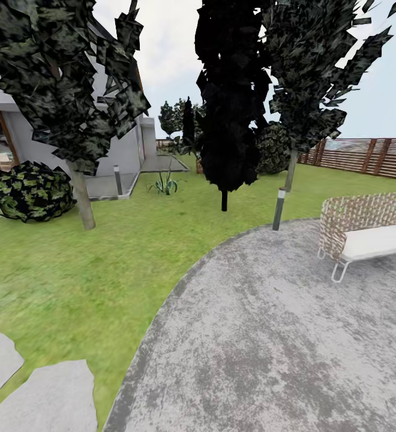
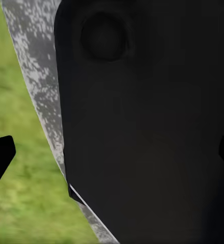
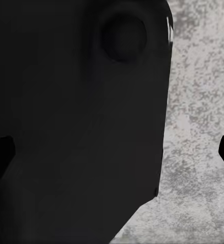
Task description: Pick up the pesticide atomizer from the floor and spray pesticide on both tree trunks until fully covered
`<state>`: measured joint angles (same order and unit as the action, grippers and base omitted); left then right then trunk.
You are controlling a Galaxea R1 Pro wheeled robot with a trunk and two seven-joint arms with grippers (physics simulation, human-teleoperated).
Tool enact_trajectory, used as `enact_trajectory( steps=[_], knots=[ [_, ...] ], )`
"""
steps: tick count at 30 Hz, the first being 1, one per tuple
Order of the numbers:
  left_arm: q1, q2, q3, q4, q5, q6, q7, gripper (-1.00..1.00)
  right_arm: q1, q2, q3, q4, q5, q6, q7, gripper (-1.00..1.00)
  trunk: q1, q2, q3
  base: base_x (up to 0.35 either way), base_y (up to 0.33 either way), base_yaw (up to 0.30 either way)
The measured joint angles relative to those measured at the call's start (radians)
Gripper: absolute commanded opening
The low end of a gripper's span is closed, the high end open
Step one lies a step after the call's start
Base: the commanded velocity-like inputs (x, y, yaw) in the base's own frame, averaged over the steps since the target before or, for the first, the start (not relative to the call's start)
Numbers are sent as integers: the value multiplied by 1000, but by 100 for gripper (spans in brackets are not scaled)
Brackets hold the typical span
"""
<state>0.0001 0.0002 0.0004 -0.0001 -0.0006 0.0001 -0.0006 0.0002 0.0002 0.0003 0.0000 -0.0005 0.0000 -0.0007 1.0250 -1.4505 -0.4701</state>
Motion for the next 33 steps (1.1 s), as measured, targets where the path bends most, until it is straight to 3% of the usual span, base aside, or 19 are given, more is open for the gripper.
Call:
enact_trajectory(
  steps=[5,17,30,31,33],
  knots=[
    [1,0,-3,-1,2,-1,0,100,-3,27,3,-19,5,3,2,100,0,1,0,0,0,0],
    [1,0,-2,-1,2,0,1,100,-3,36,3,-26,5,5,2,100,0,1,0,0,0,0],
    [-34,4,-6,-62,-8,-18,12,100,-7,-3,-1,-83,4,-54,-4,100,0,1,0,0,0,0],
    [-43,4,-7,-145,-9,-18,11,100,-8,-5,-1,-156,5,-138,-4,100,0,1,0,0,0,0],
    [-57,3,-7,-210,-9,-18,12,100,-8,-8,-2,-188,5,-143,-5,100,0,1,0,0,0,0]
  ],
)
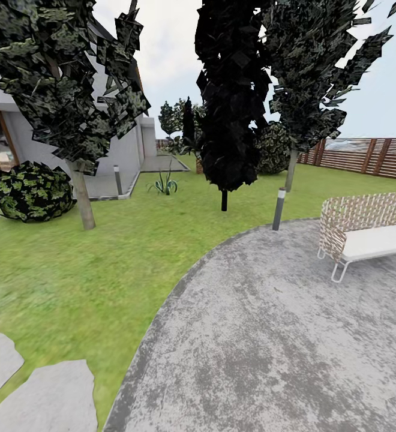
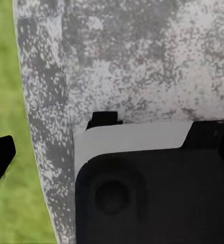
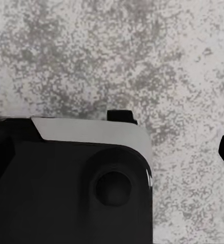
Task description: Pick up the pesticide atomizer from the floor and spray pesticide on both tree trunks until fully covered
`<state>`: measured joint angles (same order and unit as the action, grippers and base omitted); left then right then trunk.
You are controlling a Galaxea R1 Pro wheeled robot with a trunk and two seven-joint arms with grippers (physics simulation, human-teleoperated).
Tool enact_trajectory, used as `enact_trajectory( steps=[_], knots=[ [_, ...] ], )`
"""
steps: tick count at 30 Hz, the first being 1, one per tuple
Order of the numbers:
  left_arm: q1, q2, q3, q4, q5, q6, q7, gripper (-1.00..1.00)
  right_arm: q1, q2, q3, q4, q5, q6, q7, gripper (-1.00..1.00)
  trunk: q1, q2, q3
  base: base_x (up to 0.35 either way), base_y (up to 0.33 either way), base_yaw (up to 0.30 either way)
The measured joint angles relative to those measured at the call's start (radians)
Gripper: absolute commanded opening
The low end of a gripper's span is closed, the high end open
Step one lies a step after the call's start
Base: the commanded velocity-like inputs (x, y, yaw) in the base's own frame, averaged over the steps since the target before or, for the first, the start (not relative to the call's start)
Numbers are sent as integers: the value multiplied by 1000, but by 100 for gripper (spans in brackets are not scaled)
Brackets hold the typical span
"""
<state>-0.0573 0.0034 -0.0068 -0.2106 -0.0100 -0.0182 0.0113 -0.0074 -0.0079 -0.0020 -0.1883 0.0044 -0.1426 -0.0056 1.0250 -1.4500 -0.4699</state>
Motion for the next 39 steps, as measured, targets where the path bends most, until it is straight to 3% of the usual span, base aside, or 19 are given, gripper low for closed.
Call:
enact_trajectory(
  steps=[16,23,27,31,39],
  knots=[
    [-72,0,-3,-140,-1,-19,-1,100,-1,-10,-2,-201,-1,-5,0,100,0,0,0,0,0,0],
    [-73,3,-4,-164,-2,-199,-2,100,-2,-10,-3,-312,-1,-43,-1,100,0,0,0,0,0,0],
    [-73,7,-4,-166,-4,-281,-5,100,-7,-9,-4,-351,-1,-151,0,100,0,0,0,0,0,0],
    [-81,15,-2,-169,-12,-305,-10,100,-30,-9,-3,-363,-1,-249,1,100,0,0,0,0,0,0],
    [-106,20,3,-167,-10,-332,-9,100,-115,-18,-7,-359,-4,-274,1,100,0,0,0,0,0,0]
  ],
)
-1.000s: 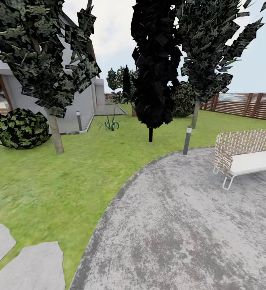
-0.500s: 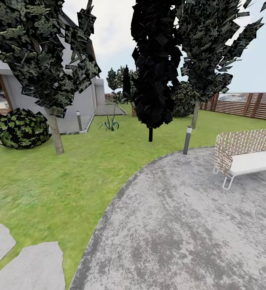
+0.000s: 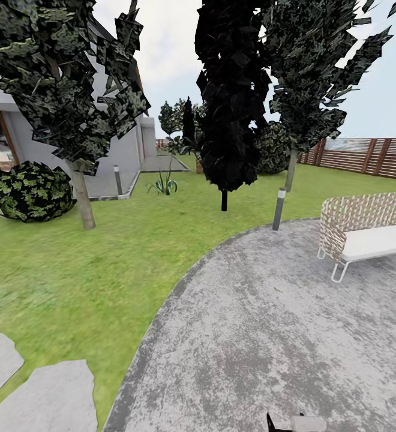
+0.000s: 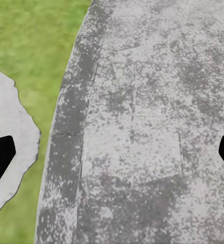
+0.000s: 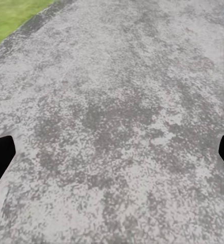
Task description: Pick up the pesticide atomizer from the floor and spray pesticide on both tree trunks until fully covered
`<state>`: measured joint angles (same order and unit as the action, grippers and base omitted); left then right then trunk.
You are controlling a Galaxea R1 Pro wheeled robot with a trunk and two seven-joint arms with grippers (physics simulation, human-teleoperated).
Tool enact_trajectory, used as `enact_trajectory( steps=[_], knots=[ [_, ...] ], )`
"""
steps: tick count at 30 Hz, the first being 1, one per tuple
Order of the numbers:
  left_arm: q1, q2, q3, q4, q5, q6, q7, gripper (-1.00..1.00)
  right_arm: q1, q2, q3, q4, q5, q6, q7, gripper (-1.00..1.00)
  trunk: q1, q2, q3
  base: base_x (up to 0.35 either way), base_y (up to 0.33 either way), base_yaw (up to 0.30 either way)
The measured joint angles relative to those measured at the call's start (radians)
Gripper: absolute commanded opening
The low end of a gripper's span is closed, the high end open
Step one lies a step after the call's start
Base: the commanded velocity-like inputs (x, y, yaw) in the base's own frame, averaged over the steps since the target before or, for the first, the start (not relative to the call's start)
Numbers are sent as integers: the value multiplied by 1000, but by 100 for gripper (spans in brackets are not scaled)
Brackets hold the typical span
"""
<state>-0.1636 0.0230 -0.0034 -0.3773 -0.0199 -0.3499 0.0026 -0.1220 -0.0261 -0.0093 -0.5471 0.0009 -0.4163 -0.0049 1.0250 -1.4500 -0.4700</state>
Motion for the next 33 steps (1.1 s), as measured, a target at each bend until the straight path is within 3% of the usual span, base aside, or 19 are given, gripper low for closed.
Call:
enact_trajectory(
  steps=[13,33],
  knots=[
    [10,8,3,14,-5,-9,9,100,-9,-5,0,25,2,-1,-1,100,0,0,-1,0,0,19],
    [12,11,5,14,0,-10,14,100,-10,-6,0,53,3,-1,-1,100,0,0,-17,0,0,216]
  ],
)
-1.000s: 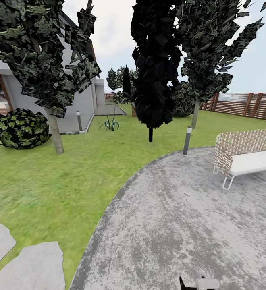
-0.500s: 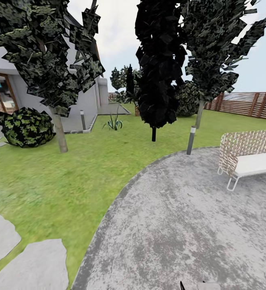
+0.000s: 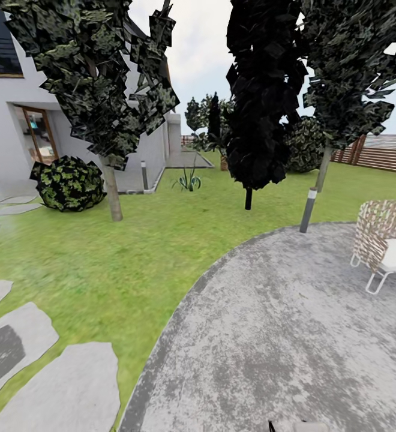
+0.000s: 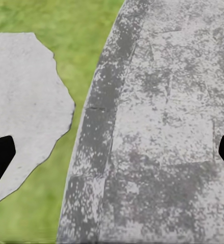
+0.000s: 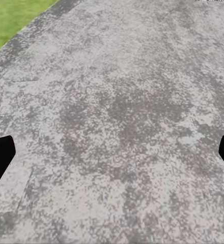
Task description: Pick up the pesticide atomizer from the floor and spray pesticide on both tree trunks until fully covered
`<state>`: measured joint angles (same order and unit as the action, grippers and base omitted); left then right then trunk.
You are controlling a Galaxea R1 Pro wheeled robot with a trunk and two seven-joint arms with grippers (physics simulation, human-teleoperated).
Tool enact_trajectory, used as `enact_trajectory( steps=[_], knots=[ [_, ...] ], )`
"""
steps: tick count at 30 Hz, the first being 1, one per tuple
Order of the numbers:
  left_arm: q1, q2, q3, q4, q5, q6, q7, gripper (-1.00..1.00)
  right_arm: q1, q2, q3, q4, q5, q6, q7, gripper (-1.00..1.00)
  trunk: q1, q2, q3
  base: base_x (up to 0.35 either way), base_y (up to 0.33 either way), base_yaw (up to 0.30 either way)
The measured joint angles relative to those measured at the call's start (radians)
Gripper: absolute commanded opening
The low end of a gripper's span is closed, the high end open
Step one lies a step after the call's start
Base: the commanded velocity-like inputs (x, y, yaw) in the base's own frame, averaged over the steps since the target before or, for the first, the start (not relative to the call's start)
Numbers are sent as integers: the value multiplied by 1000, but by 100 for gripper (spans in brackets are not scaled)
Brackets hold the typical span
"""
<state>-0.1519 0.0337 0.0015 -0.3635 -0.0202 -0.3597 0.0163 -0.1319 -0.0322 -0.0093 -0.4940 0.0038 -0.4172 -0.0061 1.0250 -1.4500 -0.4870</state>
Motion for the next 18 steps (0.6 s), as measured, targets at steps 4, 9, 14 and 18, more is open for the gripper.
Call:
enact_trajectory(
  steps=[4,9,14,18],
  knots=[
    [0,0,0,0,1,0,0,100,0,0,0,0,0,-1,0,100,0,0,-4,0,0,229],
    [-1,1,1,0,3,2,2,100,0,0,0,0,1,-1,0,100,0,0,-9,0,0,230],
    [-1,4,24,-1,3,4,6,100,0,0,1,0,1,-2,0,100,0,0,-13,0,0,230],
    [-4,5,87,0,2,6,8,100,0,1,2,0,2,-3,0,100,4,-7,-20,0,0,252]
  ],
)
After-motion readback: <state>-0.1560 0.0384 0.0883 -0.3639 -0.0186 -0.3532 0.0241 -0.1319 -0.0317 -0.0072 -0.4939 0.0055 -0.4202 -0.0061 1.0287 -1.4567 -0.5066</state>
